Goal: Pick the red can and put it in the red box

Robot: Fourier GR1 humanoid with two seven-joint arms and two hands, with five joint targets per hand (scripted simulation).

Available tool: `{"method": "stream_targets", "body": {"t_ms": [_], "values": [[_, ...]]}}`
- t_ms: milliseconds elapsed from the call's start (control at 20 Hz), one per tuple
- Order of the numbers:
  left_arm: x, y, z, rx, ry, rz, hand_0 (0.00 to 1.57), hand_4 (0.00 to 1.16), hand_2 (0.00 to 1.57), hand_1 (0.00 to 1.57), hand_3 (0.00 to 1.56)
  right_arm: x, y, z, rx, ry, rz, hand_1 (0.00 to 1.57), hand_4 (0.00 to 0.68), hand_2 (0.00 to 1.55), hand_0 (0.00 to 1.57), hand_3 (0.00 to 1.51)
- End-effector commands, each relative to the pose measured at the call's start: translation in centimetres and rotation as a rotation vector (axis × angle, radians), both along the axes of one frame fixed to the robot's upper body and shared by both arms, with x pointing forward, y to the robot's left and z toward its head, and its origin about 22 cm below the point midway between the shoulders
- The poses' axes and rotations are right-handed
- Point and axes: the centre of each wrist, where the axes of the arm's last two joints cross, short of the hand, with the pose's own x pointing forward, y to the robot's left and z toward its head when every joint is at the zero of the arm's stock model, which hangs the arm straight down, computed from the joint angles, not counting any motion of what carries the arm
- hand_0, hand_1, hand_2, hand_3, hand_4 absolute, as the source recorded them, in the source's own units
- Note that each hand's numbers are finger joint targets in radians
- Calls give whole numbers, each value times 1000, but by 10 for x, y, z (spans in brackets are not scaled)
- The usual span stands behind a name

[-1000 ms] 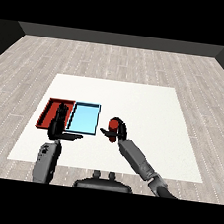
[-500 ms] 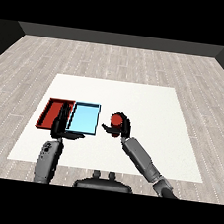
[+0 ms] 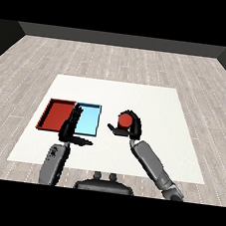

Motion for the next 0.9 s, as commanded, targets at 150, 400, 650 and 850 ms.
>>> {"method": "stream_targets", "body": {"t_ms": [150, 400, 650, 850], "values": [[3, -4, 9, -1, 33, -85, 0, 0, 0, 0, 0, 9, 7, 31, 22, -70, -11, 1561, 602, 1460, 1561, 1408], [8, -45, 21, 26, 42, -128, 0, 0, 0, 0, 0, 15, -6, 51, 26, -118, 13, 1571, 637, 1459, 1571, 1399], [2, -57, -6, 11, 98, -187, 0, 0, 0, 0, 0, 8, -7, 59, 32, -167, 23, 1571, 655, 1476, 1571, 1421], [0, -74, 16, 10, 88, -189, 0, 0, 0, 0, 0, -1, -7, 38, 35, -169, 35, 1571, 633, 1481, 1571, 1424]]}}
